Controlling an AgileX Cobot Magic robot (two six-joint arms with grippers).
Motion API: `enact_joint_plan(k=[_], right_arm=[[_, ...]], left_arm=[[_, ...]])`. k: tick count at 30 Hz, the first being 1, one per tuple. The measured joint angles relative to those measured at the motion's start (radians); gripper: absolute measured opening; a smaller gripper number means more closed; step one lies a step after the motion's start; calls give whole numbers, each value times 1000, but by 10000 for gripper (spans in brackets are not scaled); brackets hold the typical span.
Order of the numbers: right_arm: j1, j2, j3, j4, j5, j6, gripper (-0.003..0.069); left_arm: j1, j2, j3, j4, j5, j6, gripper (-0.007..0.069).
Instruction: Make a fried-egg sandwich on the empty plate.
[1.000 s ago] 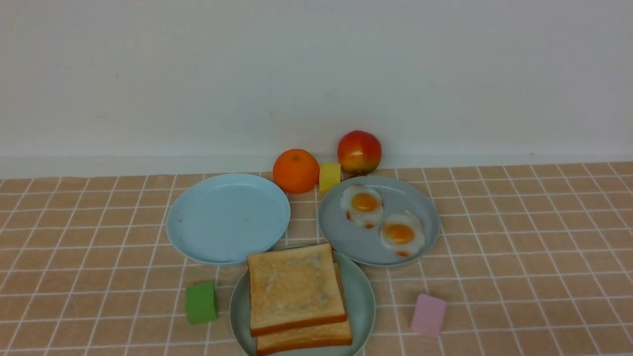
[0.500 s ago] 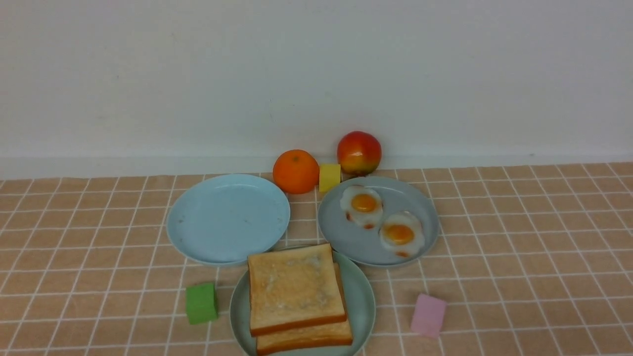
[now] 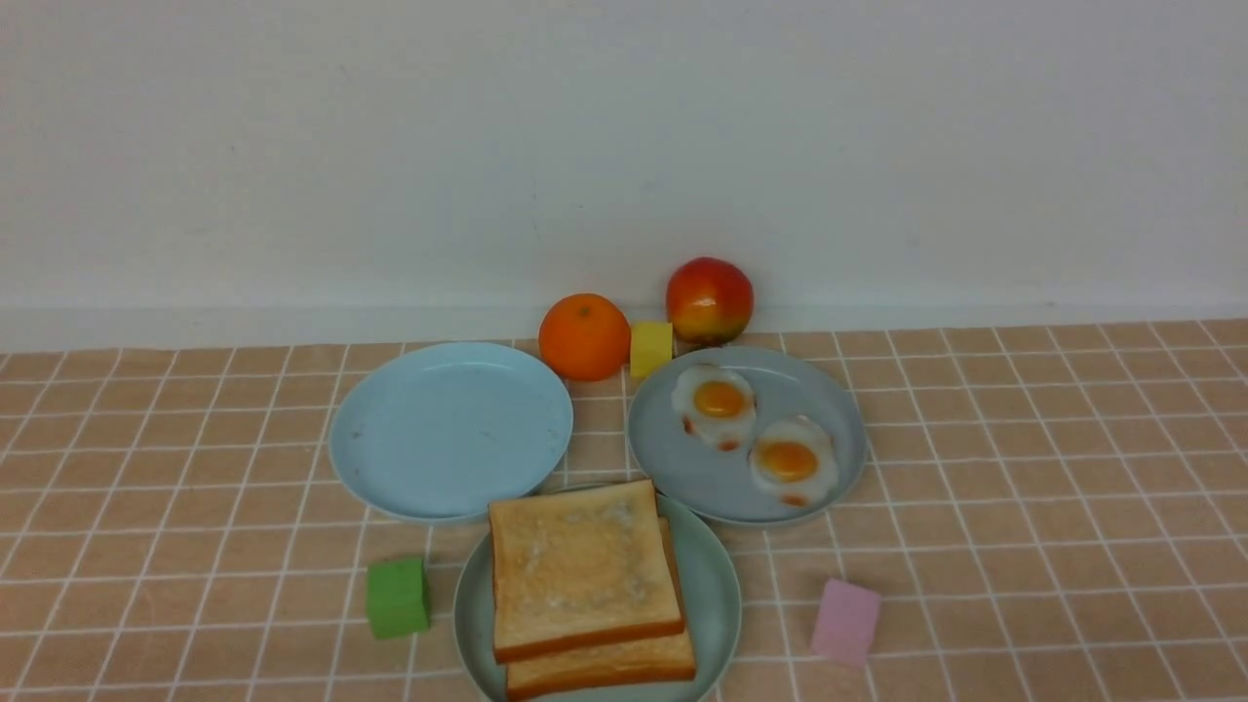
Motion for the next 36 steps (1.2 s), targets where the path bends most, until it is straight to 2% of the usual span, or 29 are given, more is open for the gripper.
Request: enact_joint_plan(k=[5,14,30,33,36], right_arm=[[0,0,0,0,0,0,165],[0,0,0,0,0,0,179],[-3,0,4,0,0,0,202],[-33,0,6,0,1,0,204],[-121,0,6,0,3,0,209]], left_arm=[[6,0,0,-1,-1,0,2],[97,0,0,6,-3,0,9],[100,0,0,37,-7,0,21],[100,0,0,37,-7,0,22],[100,0,0,37,-7,0,22]])
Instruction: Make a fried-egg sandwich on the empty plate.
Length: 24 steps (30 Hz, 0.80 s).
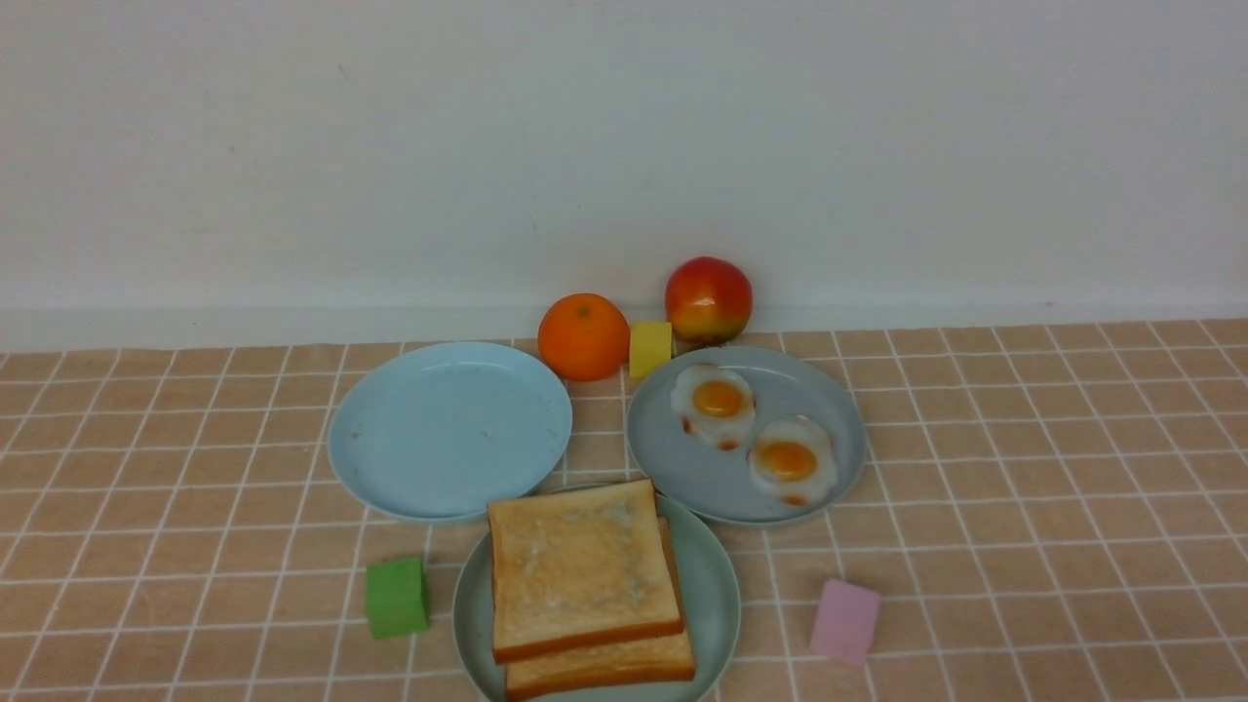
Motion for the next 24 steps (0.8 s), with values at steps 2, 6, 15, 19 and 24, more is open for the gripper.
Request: enact_joint_plan(k=[2,6,15,19,24], right_arm=[[-36,0,0,0,0,0,211],[-215,0,25,-64,-41,0,214],[-383,0,235,-167,-95,0,222],[-387,0,278,-178,-165,1,226],[-387,0,281,-182,-180,1,232]], left_arm=[[0,0,0,0,0,0,22],[0,0,0,0,0,0,27],[0,0,0,0,0,0,39],[0,0,0,0,-1,1,39],[0,0,0,0,-1,1,39]])
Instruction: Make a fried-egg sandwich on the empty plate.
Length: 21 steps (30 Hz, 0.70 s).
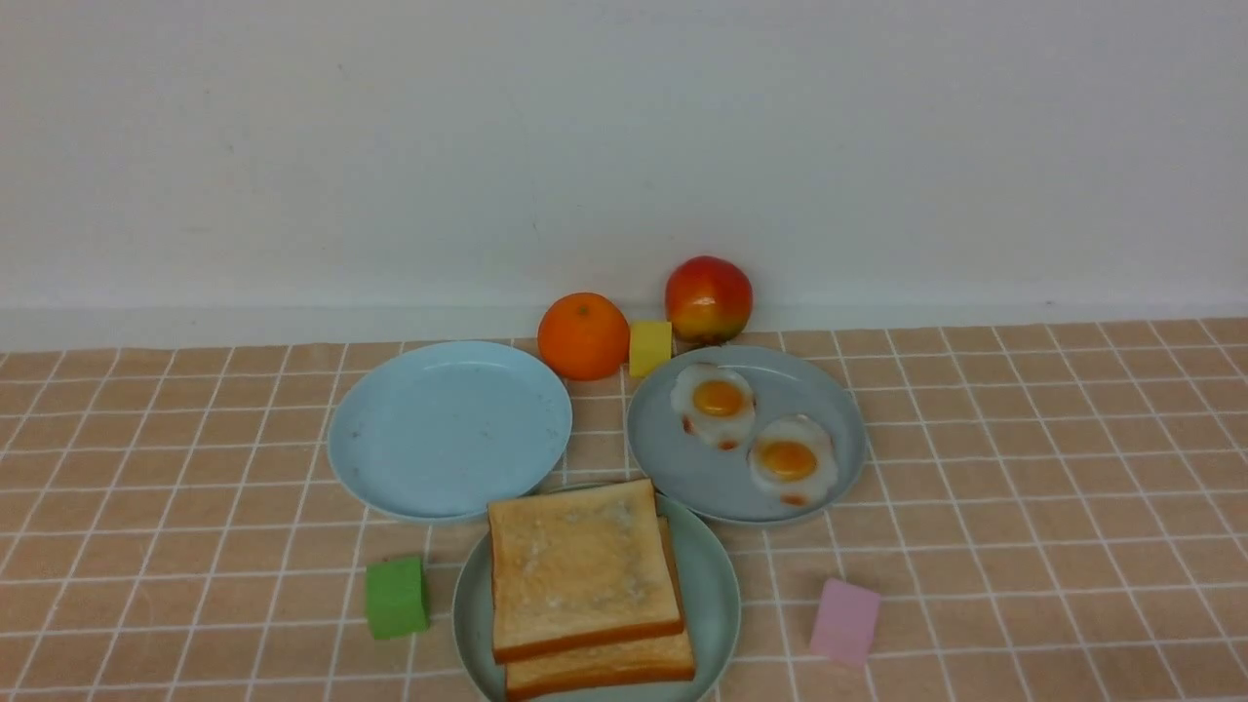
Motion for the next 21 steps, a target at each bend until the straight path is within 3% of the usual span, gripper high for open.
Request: enact_joint_plan(k=[21], right_arm=[[0,0,0,0,-3,0,239]], left_arm=[[0,0,0,0,0,0,55]])
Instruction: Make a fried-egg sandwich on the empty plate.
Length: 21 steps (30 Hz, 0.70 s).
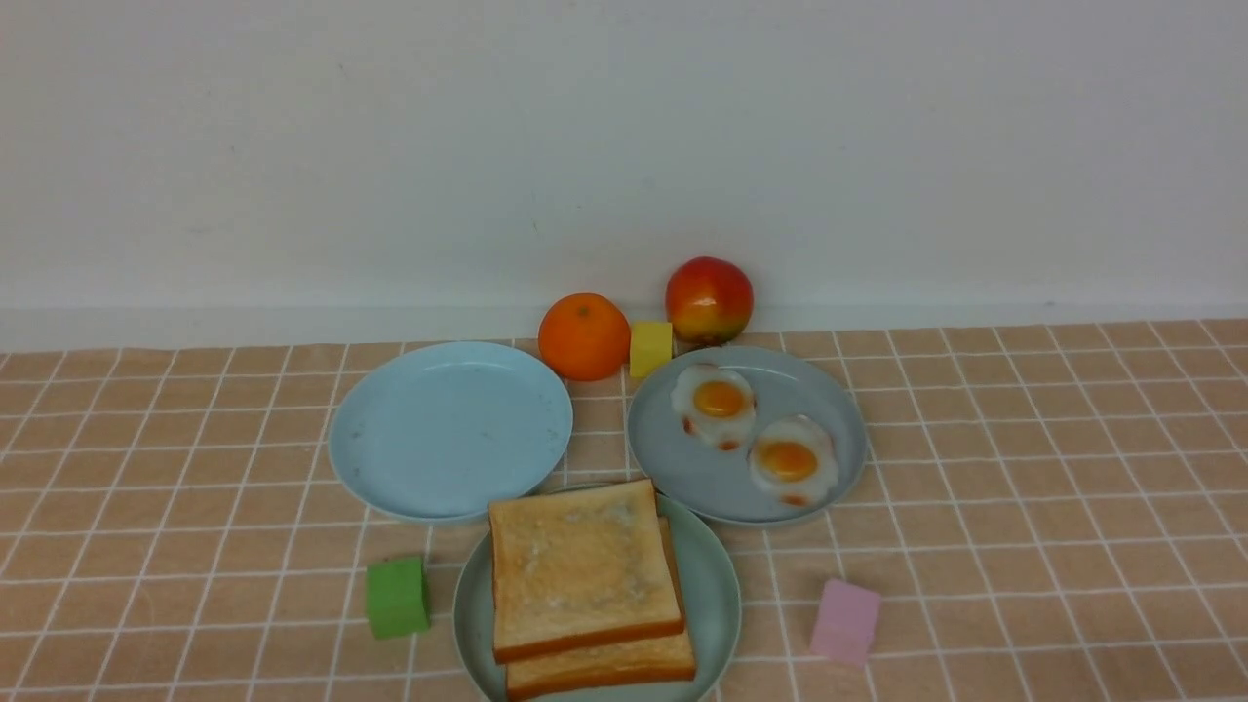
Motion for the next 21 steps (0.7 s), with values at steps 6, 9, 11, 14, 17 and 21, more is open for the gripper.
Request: enact_joint_plan(k=[6,9,11,14,17,21], right_arm=[[0,0,0,0,-1,0,239],[0,0,0,0,-1,0,239],[0,0,0,0,-1,0,239],[0,0,0,0,-1,0,239],[0,0,0,0,-1,0,239],[0,0,0,0,-1,0,239]], left_arm=[[0,0,0,0,0,0,60],[0,0,0,0,0,0,66],[0,0,0,0,0,0,69],[0,0,0,0,0,0,71],[0,0,0,0,0,0,71],[0,0,0,0,0,0,72]])
